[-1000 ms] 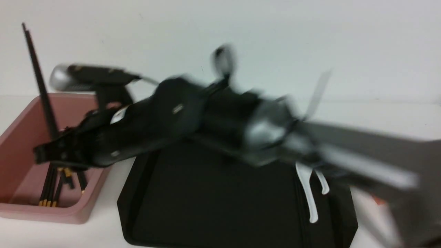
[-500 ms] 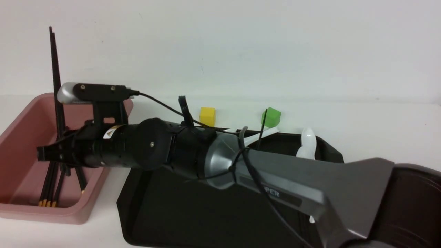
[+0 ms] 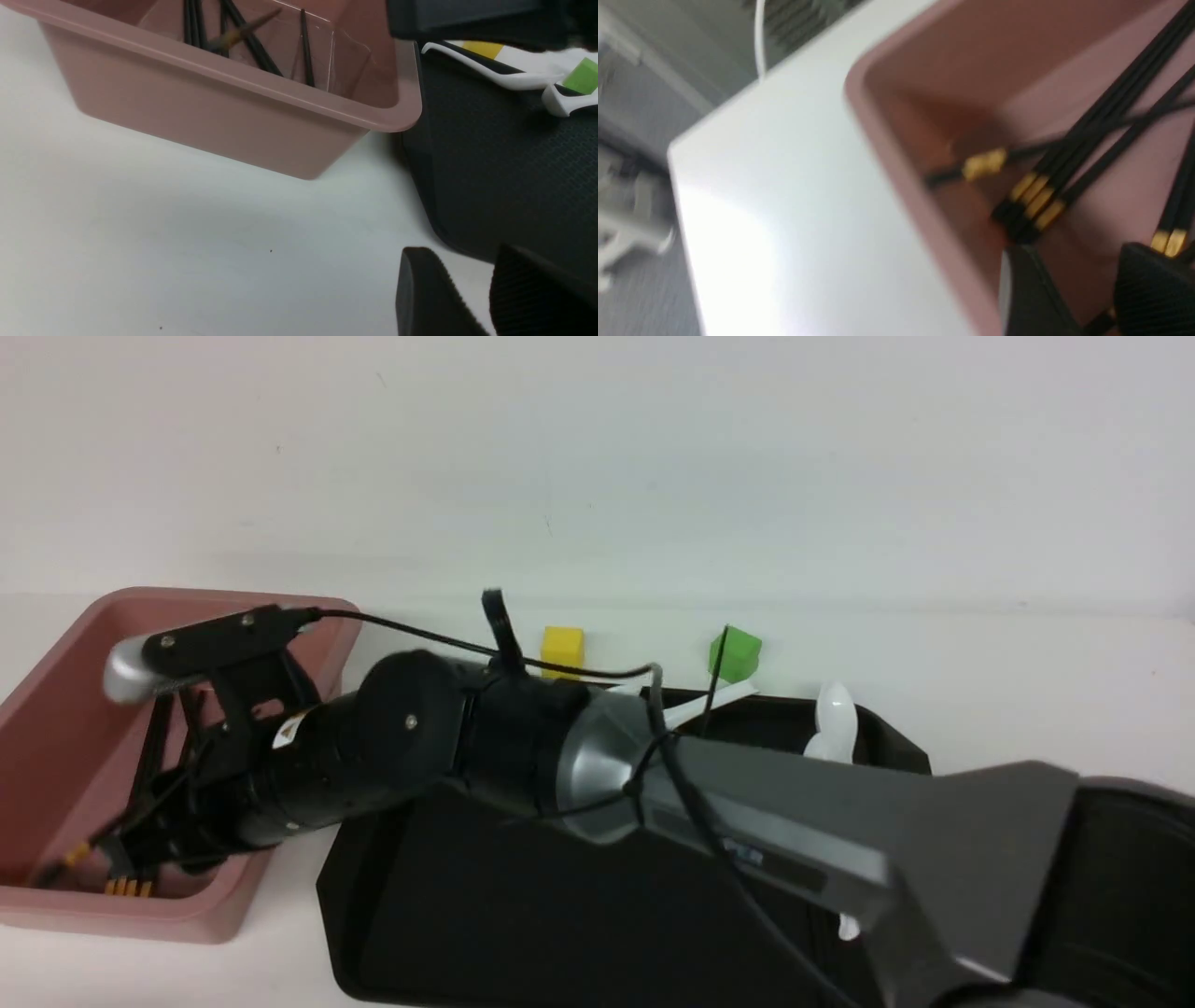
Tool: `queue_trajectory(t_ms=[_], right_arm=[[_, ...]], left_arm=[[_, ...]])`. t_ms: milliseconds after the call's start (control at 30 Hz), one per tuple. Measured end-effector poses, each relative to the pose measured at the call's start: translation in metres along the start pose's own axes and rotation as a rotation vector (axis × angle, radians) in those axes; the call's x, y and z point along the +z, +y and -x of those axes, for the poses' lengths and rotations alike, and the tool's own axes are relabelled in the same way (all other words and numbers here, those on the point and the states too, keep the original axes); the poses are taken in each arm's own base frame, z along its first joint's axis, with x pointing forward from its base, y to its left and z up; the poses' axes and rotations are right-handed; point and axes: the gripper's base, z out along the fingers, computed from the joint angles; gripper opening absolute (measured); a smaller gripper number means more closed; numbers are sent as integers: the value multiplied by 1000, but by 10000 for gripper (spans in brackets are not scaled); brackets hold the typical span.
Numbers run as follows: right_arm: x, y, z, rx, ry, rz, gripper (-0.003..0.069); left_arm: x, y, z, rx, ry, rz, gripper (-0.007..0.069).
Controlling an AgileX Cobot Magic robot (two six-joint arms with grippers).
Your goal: On white tablecloth take chopsticks from black tray and put them in box.
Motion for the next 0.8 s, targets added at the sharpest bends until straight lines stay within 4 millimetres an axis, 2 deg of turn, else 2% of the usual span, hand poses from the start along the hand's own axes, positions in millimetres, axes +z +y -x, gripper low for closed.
queue_trajectory(t_ms=[100, 167, 200, 233, 300, 333, 400, 433, 500, 667, 800], right_arm=[[-16, 7, 6, -47, 56, 20, 264], [-46, 15, 18, -110, 121, 37, 218], [-54, 17, 20, -129, 149, 41, 206], [-75, 23, 28, -162, 175, 46, 175], [-101, 29, 35, -202, 222, 48, 137], [-122, 33, 40, -234, 258, 43, 107], [-144, 37, 45, -251, 292, 39, 76], [-174, 43, 50, -260, 329, 25, 35], [-208, 47, 57, -267, 324, -21, -1], [-293, 59, 71, -247, 203, -224, -13], [-353, 69, 58, -259, 133, -368, -13]], left_arm=[[0, 0, 0, 0, 0, 0, 230], [0, 0, 0, 0, 0, 0, 235], [0, 0, 0, 0, 0, 0, 236], [0, 0, 0, 0, 0, 0, 237], [0, 0, 0, 0, 0, 0, 237], [0, 0, 0, 0, 0, 0, 238], [0, 0, 0, 0, 0, 0, 238], [0, 0, 0, 0, 0, 0, 238], [0, 0, 0, 0, 0, 0, 238], [0, 0, 0, 0, 0, 0, 238], [0, 0, 0, 0, 0, 0, 238]])
